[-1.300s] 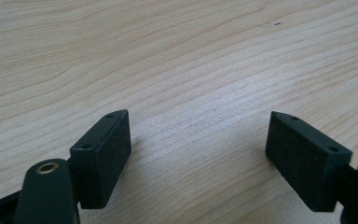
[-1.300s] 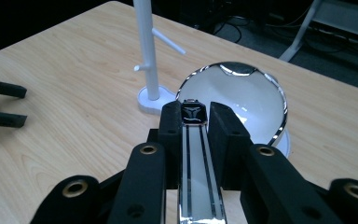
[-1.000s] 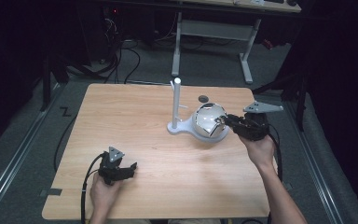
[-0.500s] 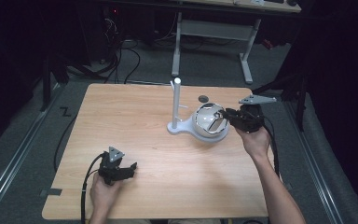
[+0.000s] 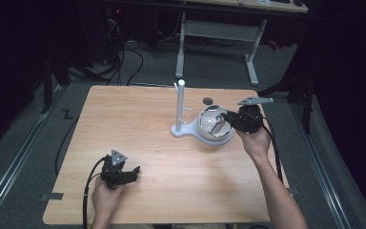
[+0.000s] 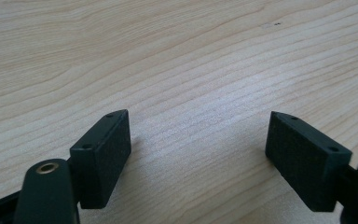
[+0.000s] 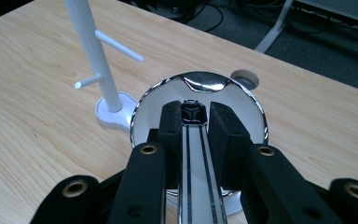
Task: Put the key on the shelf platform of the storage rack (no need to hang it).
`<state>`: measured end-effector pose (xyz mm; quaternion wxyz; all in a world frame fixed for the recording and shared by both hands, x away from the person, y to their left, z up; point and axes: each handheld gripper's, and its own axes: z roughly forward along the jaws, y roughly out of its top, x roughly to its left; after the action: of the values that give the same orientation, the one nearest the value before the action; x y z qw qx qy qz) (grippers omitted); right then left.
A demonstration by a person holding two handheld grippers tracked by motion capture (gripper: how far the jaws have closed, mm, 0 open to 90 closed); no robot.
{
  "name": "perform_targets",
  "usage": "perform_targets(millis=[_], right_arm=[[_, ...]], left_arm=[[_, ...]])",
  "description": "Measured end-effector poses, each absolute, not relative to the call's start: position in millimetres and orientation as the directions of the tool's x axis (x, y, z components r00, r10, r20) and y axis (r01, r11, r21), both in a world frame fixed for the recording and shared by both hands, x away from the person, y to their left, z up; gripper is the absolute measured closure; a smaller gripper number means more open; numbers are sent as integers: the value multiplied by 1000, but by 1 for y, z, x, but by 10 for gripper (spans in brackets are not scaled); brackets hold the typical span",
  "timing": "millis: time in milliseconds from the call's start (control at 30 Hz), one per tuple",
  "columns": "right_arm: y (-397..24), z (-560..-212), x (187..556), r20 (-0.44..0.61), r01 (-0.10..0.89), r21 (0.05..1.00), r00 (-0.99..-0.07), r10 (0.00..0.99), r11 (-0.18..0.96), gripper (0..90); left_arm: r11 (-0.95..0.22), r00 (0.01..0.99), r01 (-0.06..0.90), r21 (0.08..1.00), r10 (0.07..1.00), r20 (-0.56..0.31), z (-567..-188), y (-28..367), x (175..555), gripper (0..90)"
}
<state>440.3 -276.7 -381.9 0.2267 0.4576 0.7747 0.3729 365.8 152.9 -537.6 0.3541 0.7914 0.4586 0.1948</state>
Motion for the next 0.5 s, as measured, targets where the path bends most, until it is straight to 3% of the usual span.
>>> perform_targets(millis=[500], right_arm=[[-271,-403,458,5,586,750,-467,884,305,758]], left_arm=[[-329,503,588,739,864,-16,-538,153,366,226]])
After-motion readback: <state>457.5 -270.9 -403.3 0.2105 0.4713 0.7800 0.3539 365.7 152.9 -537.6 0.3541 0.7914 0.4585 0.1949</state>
